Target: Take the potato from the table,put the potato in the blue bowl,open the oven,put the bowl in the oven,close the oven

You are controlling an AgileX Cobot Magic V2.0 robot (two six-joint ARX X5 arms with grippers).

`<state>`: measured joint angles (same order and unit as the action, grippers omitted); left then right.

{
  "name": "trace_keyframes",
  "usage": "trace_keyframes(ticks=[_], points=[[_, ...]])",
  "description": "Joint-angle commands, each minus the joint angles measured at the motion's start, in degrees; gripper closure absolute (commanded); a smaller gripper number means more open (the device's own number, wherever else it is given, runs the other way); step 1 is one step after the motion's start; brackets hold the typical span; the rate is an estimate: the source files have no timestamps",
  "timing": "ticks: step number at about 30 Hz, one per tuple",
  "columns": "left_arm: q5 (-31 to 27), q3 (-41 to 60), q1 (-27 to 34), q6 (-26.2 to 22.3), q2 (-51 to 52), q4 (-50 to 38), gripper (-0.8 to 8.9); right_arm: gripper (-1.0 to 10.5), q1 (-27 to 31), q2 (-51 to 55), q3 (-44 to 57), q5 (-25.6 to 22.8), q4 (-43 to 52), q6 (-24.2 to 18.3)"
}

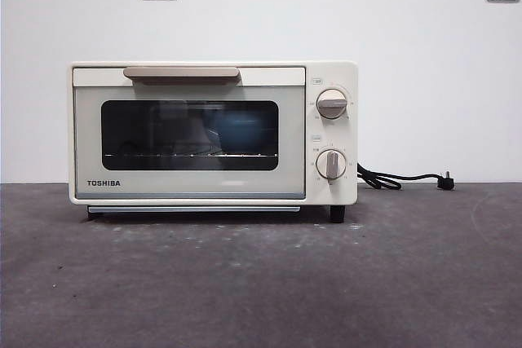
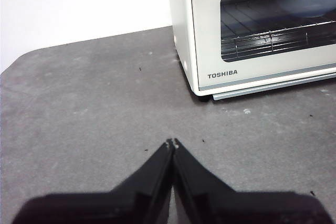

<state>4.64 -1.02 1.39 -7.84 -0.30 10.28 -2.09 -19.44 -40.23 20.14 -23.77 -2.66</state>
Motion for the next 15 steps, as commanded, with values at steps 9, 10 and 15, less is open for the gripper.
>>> trace_keyframes(ticks=[9,10,15], points=[[-0.1,0.7,0.2,0.6,0.1,-0.1,8.18,9.4,0.3,13.0,26.4,-9.5,12.9,3.3],[-0.1,0.7,0.2,0.6,0.1,-0.1,8.18,9.4,0.3,13.7,27.8,-10.4,13.1,3.5],[-0.1,0.7,0.2,0.6,0.1,-0.1,8.17,9.4,0.3,16.9,33.1,-11.6,13.0,5.6]])
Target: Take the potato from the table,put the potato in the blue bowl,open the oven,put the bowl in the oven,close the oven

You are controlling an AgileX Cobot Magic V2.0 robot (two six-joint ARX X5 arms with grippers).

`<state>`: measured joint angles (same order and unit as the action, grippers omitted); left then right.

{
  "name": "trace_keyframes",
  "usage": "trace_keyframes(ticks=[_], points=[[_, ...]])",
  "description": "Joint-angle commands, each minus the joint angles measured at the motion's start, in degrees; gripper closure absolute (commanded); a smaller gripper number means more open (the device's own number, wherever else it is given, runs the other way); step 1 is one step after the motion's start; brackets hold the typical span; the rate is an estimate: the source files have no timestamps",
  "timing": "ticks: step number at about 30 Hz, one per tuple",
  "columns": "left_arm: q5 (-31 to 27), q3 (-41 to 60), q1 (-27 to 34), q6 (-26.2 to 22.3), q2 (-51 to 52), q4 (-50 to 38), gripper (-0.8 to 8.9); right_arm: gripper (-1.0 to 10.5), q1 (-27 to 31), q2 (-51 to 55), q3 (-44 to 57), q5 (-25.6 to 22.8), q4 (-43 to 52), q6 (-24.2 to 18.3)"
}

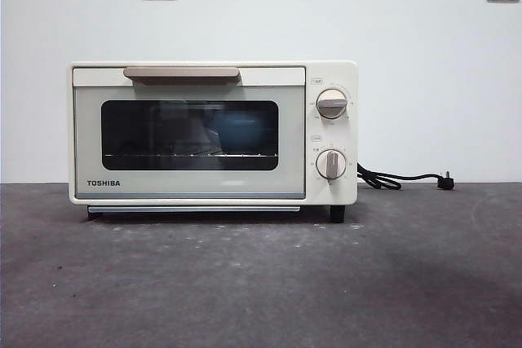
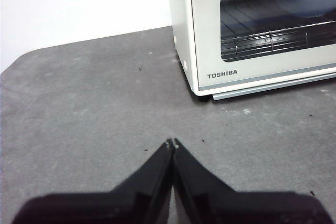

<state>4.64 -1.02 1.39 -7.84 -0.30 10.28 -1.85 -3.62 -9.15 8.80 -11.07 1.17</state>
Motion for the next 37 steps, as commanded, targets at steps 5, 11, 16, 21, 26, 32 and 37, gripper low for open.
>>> trace_keyframes(ticks=[5,11,16,21,26,32,37], points=[[-0.1,0.7,0.2,0.6,0.1,-0.1,8.17,9.4,0.1,3.5,5.9,-0.2,0.3,3.0],[-0.1,0.7,0.2,0.6,0.1,-0.1,8.17,9.4,0.0,3.6,8.0,-0.2,0.3,3.4],[-0.2,0.7,0.2,0.6,0.1,-0.1,8.17,9.4,-0.1,3.6,8.5,-0.2,0.5,3.5],[-0.1,0.7,0.2,0.6,0.1,-0.1,8.17,9.4,-0.1,3.6,8.5,-0.3,0.5,3.5],[-0.1,0.7,0.2,0.6,0.1,-0.1,8.17,9.4,-0.1,2.9,8.4,-0.3,0.5,3.5],[-0.1,0.7,0.2,0.6,0.1,-0.1,8.18,9.4,-0.1,2.8,8.4,-0.3,0.5,3.5],[-0.1,0.7,0.2,0.6,0.1,-0.1,8.17,9.4,-0.1,2.8,8.4,-0.3,0.5,3.5]])
